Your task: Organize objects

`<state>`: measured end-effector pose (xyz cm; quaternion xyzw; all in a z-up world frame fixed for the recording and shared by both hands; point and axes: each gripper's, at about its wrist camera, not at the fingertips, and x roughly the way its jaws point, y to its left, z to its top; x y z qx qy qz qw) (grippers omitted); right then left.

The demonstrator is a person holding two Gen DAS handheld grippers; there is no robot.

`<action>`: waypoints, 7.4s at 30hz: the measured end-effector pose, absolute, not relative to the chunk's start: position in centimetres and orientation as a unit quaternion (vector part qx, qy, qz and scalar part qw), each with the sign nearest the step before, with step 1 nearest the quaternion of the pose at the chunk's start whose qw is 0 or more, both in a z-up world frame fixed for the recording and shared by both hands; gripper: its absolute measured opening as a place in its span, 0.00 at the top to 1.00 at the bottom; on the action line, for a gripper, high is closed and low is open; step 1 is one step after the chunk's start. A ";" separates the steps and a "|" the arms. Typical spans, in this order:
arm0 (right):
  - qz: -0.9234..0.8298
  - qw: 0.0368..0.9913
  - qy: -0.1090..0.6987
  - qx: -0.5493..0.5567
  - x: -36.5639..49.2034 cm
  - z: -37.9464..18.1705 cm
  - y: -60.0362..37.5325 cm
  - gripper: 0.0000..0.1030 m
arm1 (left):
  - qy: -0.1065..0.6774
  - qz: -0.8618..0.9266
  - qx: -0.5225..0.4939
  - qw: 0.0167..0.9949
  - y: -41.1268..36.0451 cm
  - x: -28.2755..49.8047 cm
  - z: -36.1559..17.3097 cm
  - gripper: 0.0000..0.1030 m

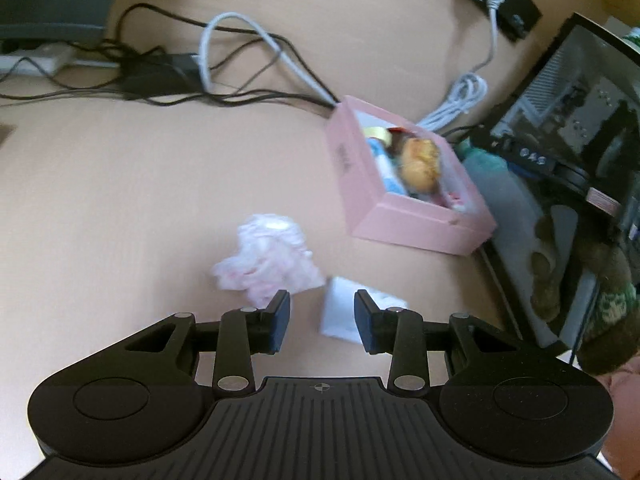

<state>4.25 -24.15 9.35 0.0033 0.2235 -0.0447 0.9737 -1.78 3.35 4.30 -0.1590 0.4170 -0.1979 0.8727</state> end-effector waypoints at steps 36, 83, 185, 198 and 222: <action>-0.024 0.926 0.375 0.019 -10.6 -2.1 -22.7 0.00 | 0.420 -0.275 0.106 0.858 -8.1 -2.9 3.5 0.62; -0.009 0.934 0.350 0.067 -9.8 -2.2 -25.0 0.00 | 0.446 -0.378 0.153 0.797 -9.3 3.3 1.3 0.48; -0.052 0.936 0.349 -0.006 1.6 6.5 -20.4 0.45 | 0.306 -0.296 -0.071 0.902 -9.3 12.1 9.0 0.53; -0.062 0.944 0.322 0.029 3.1 5.3 -20.9 0.59 | 0.377 -0.232 -0.026 0.896 -8.4 12.2 8.8 0.53; -0.079 0.925 0.371 0.015 6.2 1.2 -16.6 0.53 | 0.392 -0.101 0.012 0.914 1.8 12.4 5.6 0.01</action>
